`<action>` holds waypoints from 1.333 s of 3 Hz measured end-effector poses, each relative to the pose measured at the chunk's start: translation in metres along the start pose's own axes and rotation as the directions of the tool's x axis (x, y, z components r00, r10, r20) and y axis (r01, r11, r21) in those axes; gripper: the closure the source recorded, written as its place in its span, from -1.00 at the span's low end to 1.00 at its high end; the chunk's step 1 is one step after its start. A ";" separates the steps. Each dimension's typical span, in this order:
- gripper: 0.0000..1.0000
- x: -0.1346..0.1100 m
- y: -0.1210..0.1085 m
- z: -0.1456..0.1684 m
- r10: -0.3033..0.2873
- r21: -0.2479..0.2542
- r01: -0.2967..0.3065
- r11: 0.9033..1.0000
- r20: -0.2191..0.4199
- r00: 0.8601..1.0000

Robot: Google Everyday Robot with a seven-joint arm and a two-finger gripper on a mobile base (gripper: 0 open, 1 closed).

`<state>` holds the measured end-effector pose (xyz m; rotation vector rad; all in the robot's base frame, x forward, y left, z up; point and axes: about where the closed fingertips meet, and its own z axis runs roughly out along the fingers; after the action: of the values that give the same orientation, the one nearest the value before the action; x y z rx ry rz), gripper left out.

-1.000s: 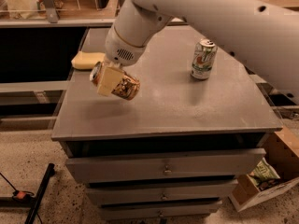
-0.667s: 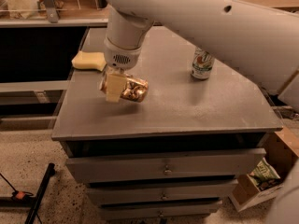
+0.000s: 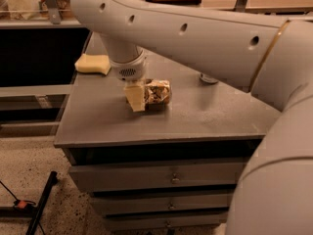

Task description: Knock orange can over

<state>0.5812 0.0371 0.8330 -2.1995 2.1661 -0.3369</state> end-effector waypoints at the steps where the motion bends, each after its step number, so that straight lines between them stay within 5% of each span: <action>1: 0.63 0.019 -0.006 0.005 0.006 -0.013 -0.007 1.000 -0.080 0.997; 4: -0.77 0.016 -0.009 0.006 0.007 0.003 -0.007 1.000 -0.063 0.998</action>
Offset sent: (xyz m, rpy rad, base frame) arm 0.0064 -0.0169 -0.0010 -0.0694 0.0060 -0.0192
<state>0.5915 0.0208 0.8304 -2.2088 2.2028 -0.4147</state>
